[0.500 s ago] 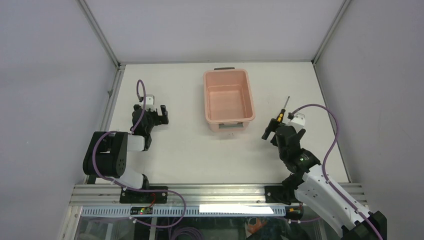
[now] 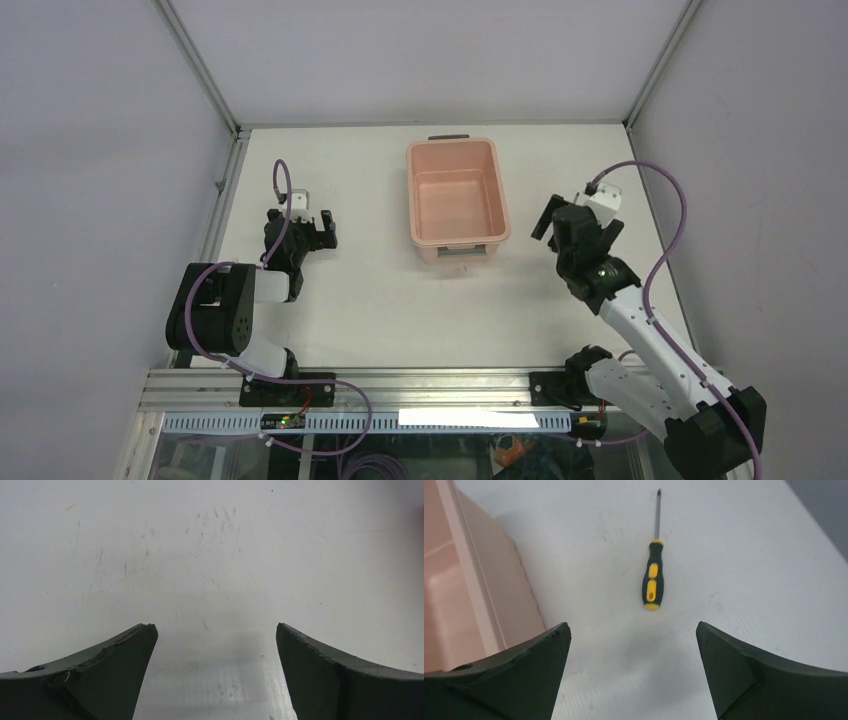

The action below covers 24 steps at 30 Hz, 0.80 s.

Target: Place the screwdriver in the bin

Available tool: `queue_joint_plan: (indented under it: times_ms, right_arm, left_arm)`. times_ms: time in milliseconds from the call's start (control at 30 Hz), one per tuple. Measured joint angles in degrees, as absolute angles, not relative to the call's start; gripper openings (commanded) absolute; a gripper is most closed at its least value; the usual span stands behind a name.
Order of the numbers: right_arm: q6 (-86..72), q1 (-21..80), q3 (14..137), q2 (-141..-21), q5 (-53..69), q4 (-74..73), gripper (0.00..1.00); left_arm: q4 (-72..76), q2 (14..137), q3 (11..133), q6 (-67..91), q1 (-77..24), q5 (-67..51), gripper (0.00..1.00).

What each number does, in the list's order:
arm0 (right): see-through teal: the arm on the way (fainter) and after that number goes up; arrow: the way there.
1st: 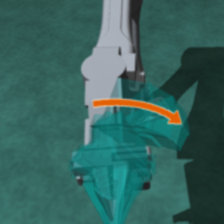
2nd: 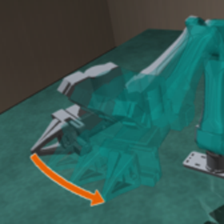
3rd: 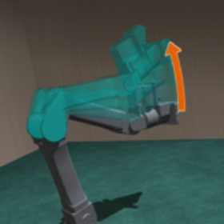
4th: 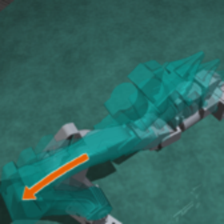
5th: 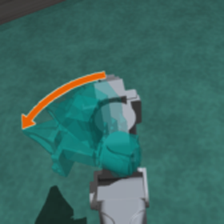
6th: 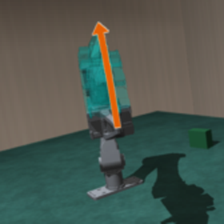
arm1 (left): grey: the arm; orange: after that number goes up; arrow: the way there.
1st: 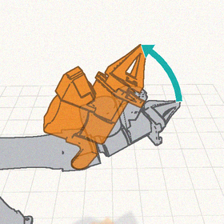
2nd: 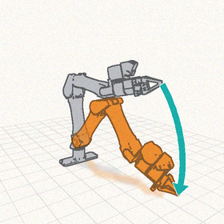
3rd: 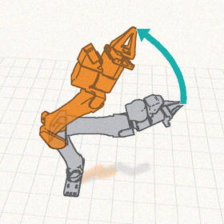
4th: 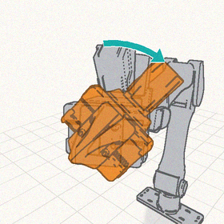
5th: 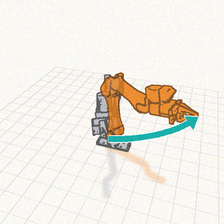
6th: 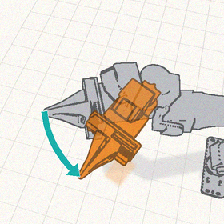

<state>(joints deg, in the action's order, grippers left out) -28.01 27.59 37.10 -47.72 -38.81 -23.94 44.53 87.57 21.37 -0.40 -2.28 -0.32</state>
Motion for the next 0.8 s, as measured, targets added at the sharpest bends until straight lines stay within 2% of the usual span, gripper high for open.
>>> queue_joint_plan:
  times_ms: [233,367,600,800]
  right_arm:
    - [-23.7,11.2,56.7,-64.8,-32.2,-27.9,0.99]
    - [-21.5,5.8,63.6,-73.6,-28.7,-28.8,0.99]
    - [-17.4,2.0,69.8,-89.8,-21.1,-30.9,0.99]
    - [-15.9,1.9,72.5,-99.0,-16.4,-33.1,0.99]
  left_arm:
    - [44.5,87.6,21.4,-0.4,-2.3,-0.3,0.99]
    - [44.5,87.6,21.4,-0.4,-2.3,-0.3,0.99]
    - [44.5,87.6,21.4,-0.4,-2.3,-0.3,0.99]
    - [44.5,87.6,21.4,-0.4,-2.3,-0.3,0.99]
